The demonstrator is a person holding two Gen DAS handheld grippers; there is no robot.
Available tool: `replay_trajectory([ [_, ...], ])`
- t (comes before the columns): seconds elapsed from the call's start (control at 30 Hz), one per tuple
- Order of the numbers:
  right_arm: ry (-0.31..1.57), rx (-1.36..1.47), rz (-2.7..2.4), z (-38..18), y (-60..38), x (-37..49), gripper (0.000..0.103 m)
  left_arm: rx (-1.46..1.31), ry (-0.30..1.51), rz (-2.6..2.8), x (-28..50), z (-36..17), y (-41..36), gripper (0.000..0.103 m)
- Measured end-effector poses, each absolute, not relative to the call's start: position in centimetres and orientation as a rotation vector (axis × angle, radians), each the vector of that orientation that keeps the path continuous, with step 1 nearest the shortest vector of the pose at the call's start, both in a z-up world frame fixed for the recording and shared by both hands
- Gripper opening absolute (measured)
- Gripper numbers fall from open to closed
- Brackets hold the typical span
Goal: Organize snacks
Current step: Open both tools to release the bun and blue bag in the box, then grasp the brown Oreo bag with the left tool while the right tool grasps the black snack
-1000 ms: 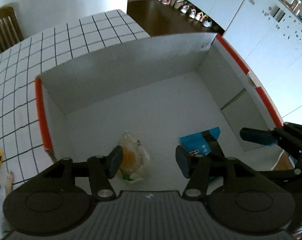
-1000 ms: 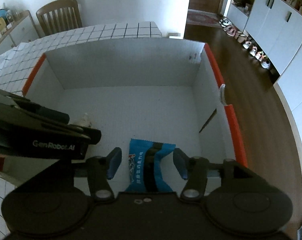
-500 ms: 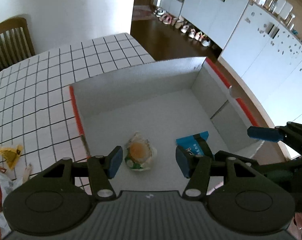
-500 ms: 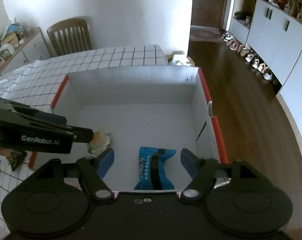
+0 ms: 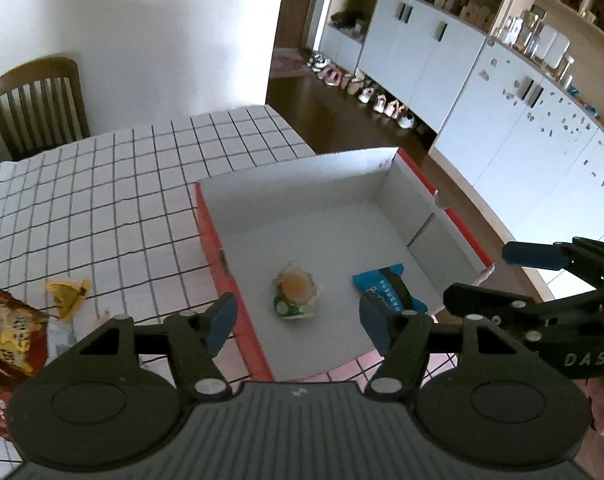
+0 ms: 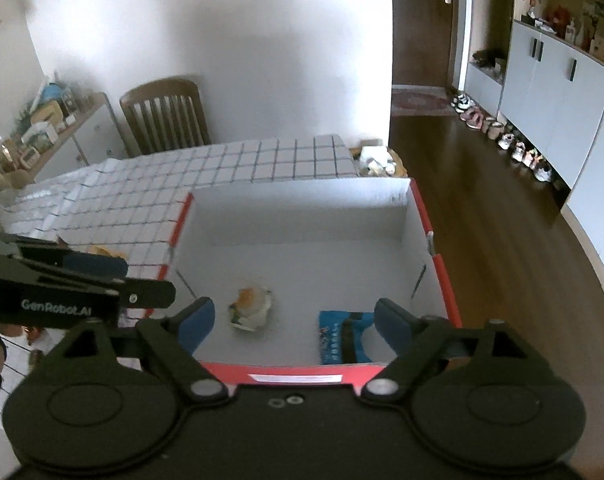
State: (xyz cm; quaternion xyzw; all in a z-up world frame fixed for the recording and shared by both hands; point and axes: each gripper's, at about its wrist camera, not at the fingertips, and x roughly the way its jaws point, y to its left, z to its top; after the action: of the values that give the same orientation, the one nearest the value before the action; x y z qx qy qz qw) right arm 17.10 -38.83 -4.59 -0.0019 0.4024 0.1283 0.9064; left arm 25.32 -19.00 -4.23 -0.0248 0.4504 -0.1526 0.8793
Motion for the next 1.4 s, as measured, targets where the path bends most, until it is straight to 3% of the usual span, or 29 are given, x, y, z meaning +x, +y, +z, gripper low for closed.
replay_trajectory([
  [0.27,0.76,0.01,0.275,-2.9,-36.0,14.4,0.101,-0.043,0.9,-0.342,22.6,-2.9,-15.5,0.067],
  [0.37,0.741,0.015,0.284,-2.3,-34.7,13.3,0.102,-0.053,0.888,-0.34,21.6,-2.6,-13.8,0.079],
  [0.73,0.713,0.041,0.308,-1.9,-29.3,11.0,0.103,-0.066,0.831,-0.301,18.6,-2.4,-6.3,0.087],
  [0.87,0.724,0.041,0.318,-2.6,-26.8,10.6,0.103,-0.084,0.846,-0.271,18.5,-3.0,-3.1,0.103],
  [1.4,0.817,0.057,0.279,-8.1,-16.9,11.4,0.102,-0.076,0.86,-0.14,17.8,-7.9,8.8,0.103],
])
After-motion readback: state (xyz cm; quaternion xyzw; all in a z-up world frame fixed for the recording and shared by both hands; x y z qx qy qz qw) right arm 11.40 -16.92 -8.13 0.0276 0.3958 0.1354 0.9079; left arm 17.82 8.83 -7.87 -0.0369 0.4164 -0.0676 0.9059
